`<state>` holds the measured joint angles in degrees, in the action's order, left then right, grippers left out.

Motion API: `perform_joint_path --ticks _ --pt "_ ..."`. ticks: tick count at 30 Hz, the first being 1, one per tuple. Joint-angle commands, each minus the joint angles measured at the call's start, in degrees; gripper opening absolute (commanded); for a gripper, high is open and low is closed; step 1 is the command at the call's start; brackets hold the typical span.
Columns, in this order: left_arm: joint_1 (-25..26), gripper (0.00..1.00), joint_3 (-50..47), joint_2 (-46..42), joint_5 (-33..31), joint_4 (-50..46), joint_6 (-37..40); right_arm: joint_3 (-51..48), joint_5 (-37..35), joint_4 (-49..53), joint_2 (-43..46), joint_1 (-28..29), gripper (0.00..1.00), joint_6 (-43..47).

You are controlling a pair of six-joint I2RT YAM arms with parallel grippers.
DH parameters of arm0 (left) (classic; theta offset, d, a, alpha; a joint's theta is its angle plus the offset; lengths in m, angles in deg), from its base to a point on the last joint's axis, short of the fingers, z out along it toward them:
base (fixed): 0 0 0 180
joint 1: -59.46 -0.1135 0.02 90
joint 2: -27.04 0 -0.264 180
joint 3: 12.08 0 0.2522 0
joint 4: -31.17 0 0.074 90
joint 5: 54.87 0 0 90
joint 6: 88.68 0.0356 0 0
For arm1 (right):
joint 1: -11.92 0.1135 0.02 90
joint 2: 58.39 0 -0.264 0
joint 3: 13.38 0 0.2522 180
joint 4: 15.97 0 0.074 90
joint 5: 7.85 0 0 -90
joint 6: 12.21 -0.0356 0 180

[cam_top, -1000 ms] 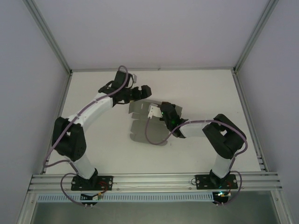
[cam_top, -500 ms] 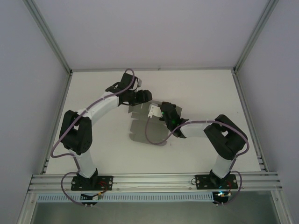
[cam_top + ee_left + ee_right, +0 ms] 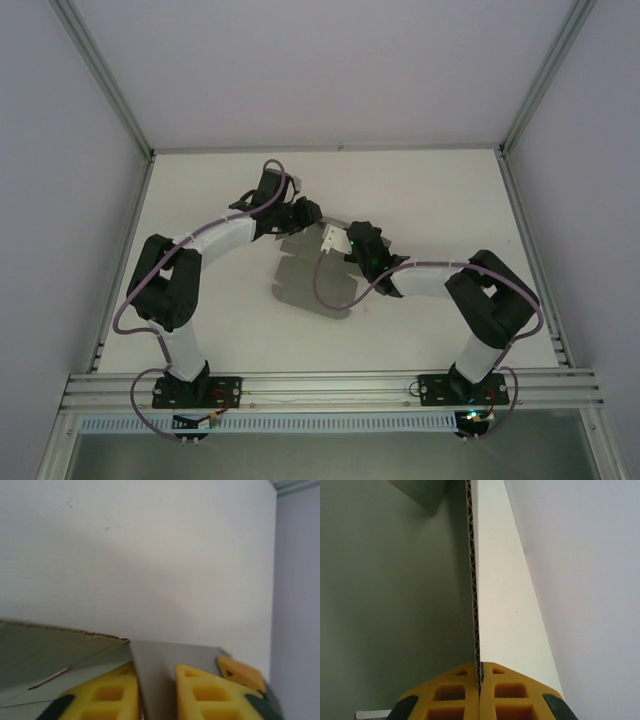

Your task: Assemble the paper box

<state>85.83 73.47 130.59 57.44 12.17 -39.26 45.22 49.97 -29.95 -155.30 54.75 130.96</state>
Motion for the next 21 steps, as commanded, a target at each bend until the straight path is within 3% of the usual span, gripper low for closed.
perform_joint_path --ticks 1,5,10,16,19,21 --pt "1.0 0.15 -0.8 -1.4 3.4 7.3 -2.7 -0.9 4.5 0.1 1.7 0.9 0.04 -2.2" --pt "0.9 0.21 -0.9 -1.9 2.0 5.1 -1.3 -1.0 3.9 0.1 1.9 0.9 0.04 -2.5" --pt "0.9 0.6 -2.4 -6.3 -4.4 -2.9 5.2 -0.8 1.7 0.3 2.2 0.6 0.04 -2.1" --pt "0.6 0.98 -9.0 -14.7 -15.6 -11.2 15.2 -0.2 2.3 7.2 6.0 -1.1 0.04 -4.1" --pt "-1.1 1.0 -12.8 -17.3 -19.1 -13.3 16.9 -0.4 6.2 11.9 9.1 -2.1 0.04 -5.7" --pt "-3.0 1.0 -15.5 -19.0 -17.7 -12.1 17.1 -0.1 8.6 15.0 10.4 -2.8 0.05 -6.9"
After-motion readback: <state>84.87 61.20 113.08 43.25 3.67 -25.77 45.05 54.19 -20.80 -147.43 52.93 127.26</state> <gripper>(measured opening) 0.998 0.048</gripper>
